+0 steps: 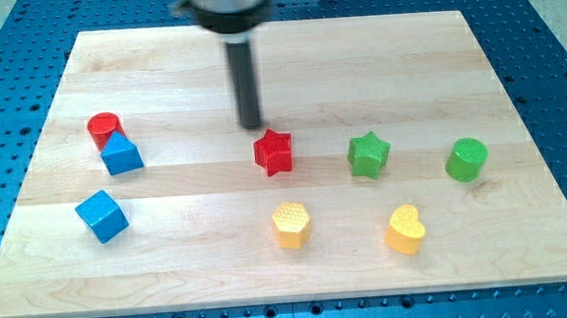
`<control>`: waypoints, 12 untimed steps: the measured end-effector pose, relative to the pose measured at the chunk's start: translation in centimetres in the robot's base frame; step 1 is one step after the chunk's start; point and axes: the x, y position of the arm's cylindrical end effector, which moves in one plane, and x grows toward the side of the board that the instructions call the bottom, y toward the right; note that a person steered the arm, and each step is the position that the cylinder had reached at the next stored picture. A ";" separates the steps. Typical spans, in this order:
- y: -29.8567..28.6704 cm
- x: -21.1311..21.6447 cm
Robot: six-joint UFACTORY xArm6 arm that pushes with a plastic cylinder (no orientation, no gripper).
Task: Slide the red star to the right of the red circle
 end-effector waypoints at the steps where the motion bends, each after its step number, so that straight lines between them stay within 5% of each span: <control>1: 5.4 1.2; 5: -2.2 8.4; 8: -5.0 8.1; 10: -14.5 7.5; 12: -6.0 4.9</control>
